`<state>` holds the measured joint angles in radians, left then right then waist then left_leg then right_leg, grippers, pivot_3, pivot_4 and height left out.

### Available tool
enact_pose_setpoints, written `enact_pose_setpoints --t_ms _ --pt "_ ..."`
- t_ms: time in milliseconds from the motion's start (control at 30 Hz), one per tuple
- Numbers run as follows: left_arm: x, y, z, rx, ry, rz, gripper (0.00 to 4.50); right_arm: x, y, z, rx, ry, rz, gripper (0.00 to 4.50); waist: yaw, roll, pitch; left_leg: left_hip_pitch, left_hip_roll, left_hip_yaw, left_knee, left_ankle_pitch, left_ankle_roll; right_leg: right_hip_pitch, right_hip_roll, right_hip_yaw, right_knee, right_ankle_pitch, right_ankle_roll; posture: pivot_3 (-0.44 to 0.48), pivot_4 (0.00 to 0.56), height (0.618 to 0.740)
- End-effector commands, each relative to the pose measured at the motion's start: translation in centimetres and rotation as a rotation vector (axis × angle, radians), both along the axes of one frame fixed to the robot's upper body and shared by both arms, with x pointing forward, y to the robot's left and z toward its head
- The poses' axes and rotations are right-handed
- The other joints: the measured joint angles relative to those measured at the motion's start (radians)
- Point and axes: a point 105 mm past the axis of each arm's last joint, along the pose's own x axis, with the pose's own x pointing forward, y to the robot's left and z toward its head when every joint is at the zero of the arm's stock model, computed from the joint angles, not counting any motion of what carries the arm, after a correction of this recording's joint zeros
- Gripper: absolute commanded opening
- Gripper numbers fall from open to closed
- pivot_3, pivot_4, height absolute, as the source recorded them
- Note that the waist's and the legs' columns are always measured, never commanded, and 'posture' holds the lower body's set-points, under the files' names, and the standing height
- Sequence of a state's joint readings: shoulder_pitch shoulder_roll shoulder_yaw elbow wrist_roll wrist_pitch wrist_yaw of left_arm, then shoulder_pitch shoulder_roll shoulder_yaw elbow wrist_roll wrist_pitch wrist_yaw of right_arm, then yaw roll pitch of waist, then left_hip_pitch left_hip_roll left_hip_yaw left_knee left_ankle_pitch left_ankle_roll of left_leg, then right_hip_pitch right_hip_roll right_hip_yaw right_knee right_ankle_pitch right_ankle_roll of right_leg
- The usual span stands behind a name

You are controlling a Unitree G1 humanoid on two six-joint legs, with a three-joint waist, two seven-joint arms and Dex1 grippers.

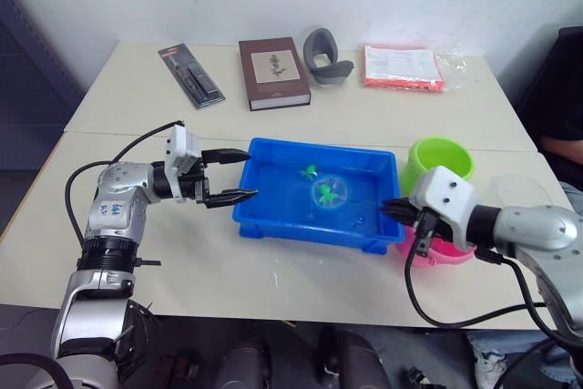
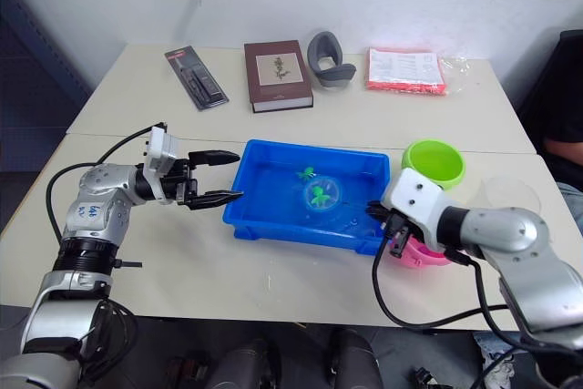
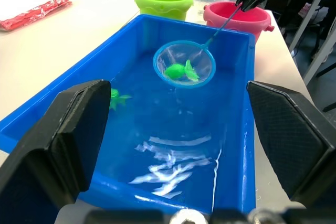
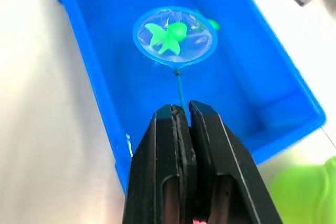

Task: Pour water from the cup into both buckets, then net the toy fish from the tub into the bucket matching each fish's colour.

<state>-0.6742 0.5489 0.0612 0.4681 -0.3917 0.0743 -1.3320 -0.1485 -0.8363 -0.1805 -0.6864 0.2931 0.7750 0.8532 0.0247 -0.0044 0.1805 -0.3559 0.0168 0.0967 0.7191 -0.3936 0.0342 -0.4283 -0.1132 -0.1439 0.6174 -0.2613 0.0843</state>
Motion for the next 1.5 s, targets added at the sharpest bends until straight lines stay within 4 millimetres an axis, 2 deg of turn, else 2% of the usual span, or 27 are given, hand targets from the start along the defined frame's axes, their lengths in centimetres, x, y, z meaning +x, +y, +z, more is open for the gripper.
enact_pose_setpoints --t_ms 33,100,233,333,467,633,767,833,900,1067,1167,1333,1500 --pt "-0.1 -0.9 1.8 -0.036 -0.061 -0.037 4.44 -0.6 -1.2 2.9 0.080 -0.144 -0.074 0.00 0.000 0.000 0.000 0.000 0.000 0.000 0.000 0.000 0.000 0.000 0.000 0.000 0.000 0.000 0.000 0.000 0.150 0.740" --pt "0.0 -1.6 2.1 -0.057 -0.061 -0.048 4.44 -0.6 -2.9 3.7 0.154 -0.186 -0.171 0.00 0.002 0.000 0.000 0.000 0.000 0.000 0.000 0.000 0.000 0.000 0.000 0.000 0.000 0.000 0.000 0.000 0.150 0.740" --pt "-0.2 -3.2 2.0 -0.060 -0.053 -0.081 4.44 -0.9 -5.5 4.5 0.109 -0.246 -0.255 0.00 0.000 0.000 0.000 0.000 -0.001 0.000 0.000 0.000 0.001 0.000 0.000 0.001 0.000 0.000 0.001 0.000 0.150 0.740" --pt "-0.2 -4.5 2.2 -0.083 -0.045 -0.102 4.44 -0.8 -8.6 5.5 0.086 -0.296 -0.370 0.00 0.000 0.000 0.000 0.001 -0.001 0.001 -0.001 0.001 0.001 0.000 0.000 0.002 0.000 0.000 0.001 0.000 0.150 0.740" --pt "0.0 -5.4 2.5 -0.111 -0.034 -0.111 4.44 -0.5 -12.4 5.6 -0.048 -0.349 -0.478 0.00 0.000 0.000 0.000 0.001 -0.001 0.002 -0.001 0.001 0.001 0.000 0.000 0.003 0.000 0.001 0.001 0.000 0.150 0.740" --pt "0.7 -6.2 2.7 -0.121 -0.055 -0.079 4.44 0.2 -14.9 5.5 -0.226 -0.423 -0.533 0.00 -0.001 0.000 0.000 0.002 -0.001 0.004 -0.002 0.001 0.002 0.000 0.000 0.005 0.000 0.001 0.001 0.000 0.150 0.740" --pt "0.7 -6.8 3.0 -0.140 -0.064 -0.087 4.44 1.1 -15.8 4.4 -0.383 -0.465 -0.528 0.00 -0.001 0.000 0.000 0.003 -0.001 0.004 -0.002 0.001 0.002 0.000 0.000 0.006 0.001 0.001 0.002 0.000 0.150 0.740" --pt "0.7 -7.0 3.0 -0.146 -0.066 -0.091 4.44 1.5 -15.6 3.9 -0.447 -0.494 -0.504 0.00 -0.002 0.000 0.000 0.003 -0.001 0.004 -0.002 0.001 0.002 0.000 0.000 0.006 0.001 0.001 0.002 0.000 0.150 0.740" --pt "0.6 -7.1 3.0 -0.155 -0.071 -0.089 4.44 1.8 -14.8 3.4 -0.534 -0.535 -0.437 0.00 -0.002 0.000 0.000 0.003 -0.001 0.005 -0.002 0.001 0.002 0.000 0.000 0.007 0.001 0.001 0.002 0.000 0.150 0.740" --pt "0.2 -7.4 2.9 -0.165 -0.091 -0.098 4.44 2.0 -14.5 1.9 -0.811 -0.635 -0.301 0.00 0.000 0.000 0.000 0.003 -0.001 0.005 -0.002 0.001 0.001 0.000 0.000 0.008 0.000 0.001 0.002 0.000 0.150 0.740" --pt "0.1 -7.4 2.9 -0.165 -0.103 -0.099 4.44 1.9 -14.2 1.6 -1.048 -0.738 -0.150 0.00 -0.002 0.000 0.000 0.002 -0.001 0.005 -0.002 0.001 0.001 0.000 -0.001 0.009 0.000 0.001 0.002 0.000 0.150 0.740" --pt "0.1 -7.5 2.9 -0.168 -0.117 -0.098 4.44 1.6 -14.8 1.7 -1.143 -0.829 -0.096 0.00 -0.001 0.000 0.000 0.002 0.000 0.004 -0.003 0.002 0.000 0.000 0.000 0.010 -0.001 0.001 0.002 0.000 0.150 0.740" --pt "0.1 -7.6 2.8 -0.171 -0.125 -0.106 4.44 1.5 -14.8 2.4 -1.133 -0.890 -0.092 0.00 -0.003 0.000 0.000 0.002 0.000 0.004 -0.003 0.002 0.000 0.000 0.000 0.011 -0.001 0.001 0.002 0.000 0.150 0.740"
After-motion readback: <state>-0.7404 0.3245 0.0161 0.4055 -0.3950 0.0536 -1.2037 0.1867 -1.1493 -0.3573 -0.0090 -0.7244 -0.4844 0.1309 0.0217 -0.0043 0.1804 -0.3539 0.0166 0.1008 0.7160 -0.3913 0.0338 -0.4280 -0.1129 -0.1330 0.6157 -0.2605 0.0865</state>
